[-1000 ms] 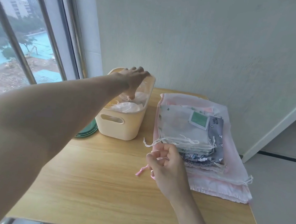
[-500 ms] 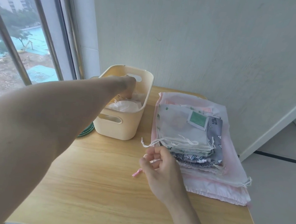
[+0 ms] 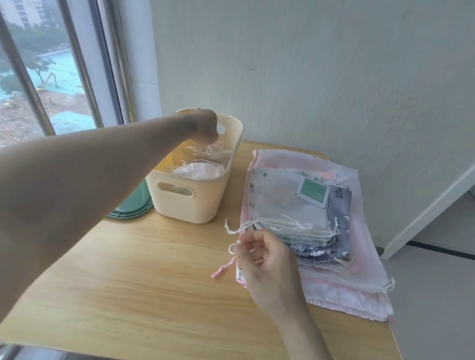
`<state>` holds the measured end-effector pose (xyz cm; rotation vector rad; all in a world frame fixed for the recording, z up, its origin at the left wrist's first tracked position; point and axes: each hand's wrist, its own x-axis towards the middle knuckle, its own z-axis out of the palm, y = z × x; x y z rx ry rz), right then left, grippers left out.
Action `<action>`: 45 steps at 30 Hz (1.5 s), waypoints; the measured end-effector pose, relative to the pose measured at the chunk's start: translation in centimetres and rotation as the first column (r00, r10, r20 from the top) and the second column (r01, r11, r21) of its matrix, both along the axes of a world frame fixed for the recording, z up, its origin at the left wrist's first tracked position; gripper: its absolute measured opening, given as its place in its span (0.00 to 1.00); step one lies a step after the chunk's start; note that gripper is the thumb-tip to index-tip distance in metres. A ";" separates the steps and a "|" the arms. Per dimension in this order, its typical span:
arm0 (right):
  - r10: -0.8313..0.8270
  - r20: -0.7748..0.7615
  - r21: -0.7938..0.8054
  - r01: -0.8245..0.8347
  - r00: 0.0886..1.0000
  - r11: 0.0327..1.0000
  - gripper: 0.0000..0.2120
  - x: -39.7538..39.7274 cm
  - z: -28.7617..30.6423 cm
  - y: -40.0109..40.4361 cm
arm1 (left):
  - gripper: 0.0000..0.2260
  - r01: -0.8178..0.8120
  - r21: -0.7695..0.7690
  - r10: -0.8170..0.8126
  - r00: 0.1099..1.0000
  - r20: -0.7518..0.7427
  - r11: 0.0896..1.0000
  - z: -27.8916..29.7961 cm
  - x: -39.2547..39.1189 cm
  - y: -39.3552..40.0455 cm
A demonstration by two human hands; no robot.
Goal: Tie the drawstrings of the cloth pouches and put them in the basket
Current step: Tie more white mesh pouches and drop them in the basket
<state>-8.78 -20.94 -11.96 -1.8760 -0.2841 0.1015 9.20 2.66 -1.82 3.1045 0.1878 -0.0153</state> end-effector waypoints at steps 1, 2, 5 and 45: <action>-0.030 0.016 0.029 0.030 0.999 0.999 0.03 0.1 0.2 -0.3 | 0.07 -0.005 -0.080 0.010 0.998 0.068 0.997 0.6 -0.3 -0.2; -0.065 0.032 0.055 0.063 0.997 0.997 0.03 0.2 0.5 -0.6 | 0.07 0.004 -0.118 0.013 0.989 0.144 0.993 1.2 -0.8 -0.7; -0.167 0.073 0.077 0.161 0.983 0.984 0.05 1.0 0.9 -1.8 | 0.07 0.076 -0.170 -0.017 0.945 0.326 0.983 2.6 -1.8 -1.6; 0.039 0.201 -0.348 0.034 0.979 0.937 0.13 2.1 -0.6 -4.6 | 0.08 0.332 -0.543 -0.099 0.905 0.414 0.771 -9.8 -21.0 -8.0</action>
